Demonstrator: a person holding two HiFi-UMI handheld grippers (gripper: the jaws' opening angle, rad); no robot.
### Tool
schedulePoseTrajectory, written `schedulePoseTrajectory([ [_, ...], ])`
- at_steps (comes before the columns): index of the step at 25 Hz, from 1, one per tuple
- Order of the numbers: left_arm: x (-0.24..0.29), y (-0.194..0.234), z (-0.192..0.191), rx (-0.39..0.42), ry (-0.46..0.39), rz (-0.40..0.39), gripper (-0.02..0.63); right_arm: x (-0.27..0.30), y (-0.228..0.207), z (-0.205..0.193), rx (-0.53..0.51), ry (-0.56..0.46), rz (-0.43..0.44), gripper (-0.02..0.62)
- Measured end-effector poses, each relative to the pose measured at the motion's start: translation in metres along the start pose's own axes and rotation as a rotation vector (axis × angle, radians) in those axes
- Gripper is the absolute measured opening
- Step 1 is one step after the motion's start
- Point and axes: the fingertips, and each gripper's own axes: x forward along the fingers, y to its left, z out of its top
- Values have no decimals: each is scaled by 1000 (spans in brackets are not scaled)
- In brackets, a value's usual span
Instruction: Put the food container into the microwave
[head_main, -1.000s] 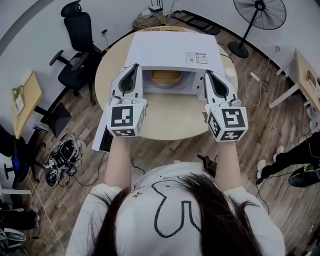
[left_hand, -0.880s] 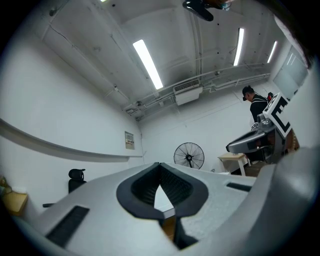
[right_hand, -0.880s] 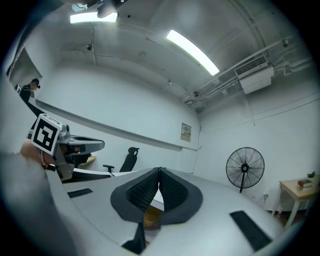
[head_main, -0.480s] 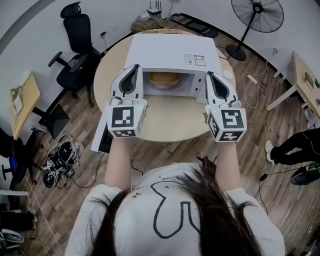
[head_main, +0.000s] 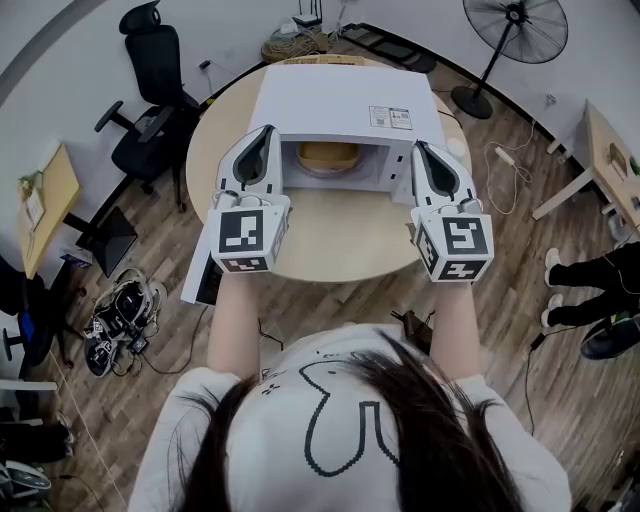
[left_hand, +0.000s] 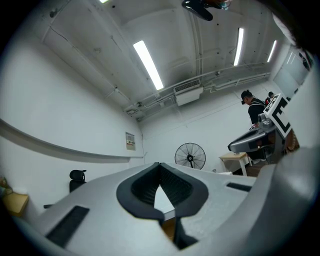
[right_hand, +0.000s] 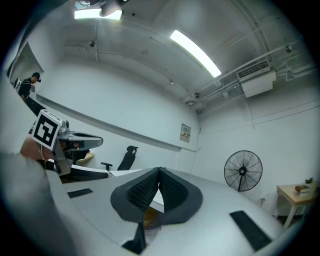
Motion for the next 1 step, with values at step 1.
schedulePoseTrajectory([
  [1,0,1,0,1,1,1,9,0,0,-1,0,1,1,29],
])
